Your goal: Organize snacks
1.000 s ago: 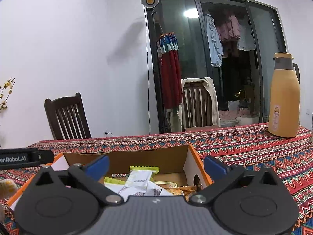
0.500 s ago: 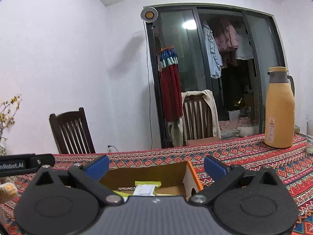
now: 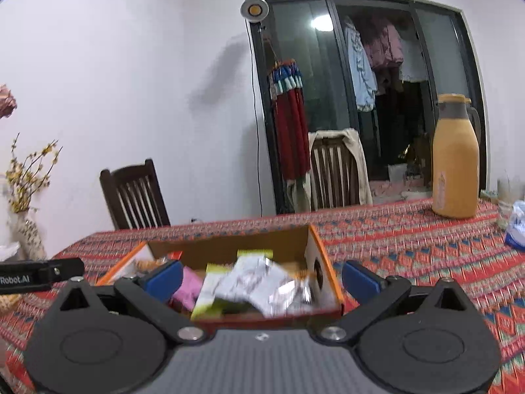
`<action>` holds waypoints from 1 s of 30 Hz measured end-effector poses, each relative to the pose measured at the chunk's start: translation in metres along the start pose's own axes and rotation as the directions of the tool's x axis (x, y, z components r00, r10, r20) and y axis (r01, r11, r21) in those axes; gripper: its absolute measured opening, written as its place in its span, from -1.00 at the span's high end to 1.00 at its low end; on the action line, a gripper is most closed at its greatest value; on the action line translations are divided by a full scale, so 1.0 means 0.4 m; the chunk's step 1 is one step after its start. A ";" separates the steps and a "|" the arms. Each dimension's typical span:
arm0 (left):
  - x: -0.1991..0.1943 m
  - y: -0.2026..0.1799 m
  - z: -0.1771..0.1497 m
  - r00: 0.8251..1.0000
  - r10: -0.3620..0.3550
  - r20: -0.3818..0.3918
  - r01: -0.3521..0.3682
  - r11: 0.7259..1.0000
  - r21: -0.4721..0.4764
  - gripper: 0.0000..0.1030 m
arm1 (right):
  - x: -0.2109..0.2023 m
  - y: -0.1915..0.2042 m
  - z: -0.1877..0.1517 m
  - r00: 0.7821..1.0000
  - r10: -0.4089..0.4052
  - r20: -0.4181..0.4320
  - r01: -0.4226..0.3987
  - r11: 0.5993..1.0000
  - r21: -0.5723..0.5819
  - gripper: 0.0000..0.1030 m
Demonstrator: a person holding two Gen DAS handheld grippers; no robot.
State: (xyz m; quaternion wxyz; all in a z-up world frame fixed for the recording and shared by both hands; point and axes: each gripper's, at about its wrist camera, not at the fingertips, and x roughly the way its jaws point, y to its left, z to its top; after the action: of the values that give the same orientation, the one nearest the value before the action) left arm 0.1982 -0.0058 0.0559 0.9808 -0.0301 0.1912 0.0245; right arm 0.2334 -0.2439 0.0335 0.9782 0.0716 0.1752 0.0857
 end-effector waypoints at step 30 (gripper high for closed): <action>-0.214 0.029 -0.249 0.991 -0.043 -0.125 0.045 0.999 0.014 -1.00 | -0.234 0.015 -0.226 0.989 0.005 -0.151 -0.003 1.000 0.014 -1.00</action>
State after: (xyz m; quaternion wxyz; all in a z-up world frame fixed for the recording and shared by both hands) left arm 0.0811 -0.0041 -0.0045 0.9675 -0.0276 0.2515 -0.0007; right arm 0.1139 -0.2462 -0.0185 0.9614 0.0721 0.2492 0.0918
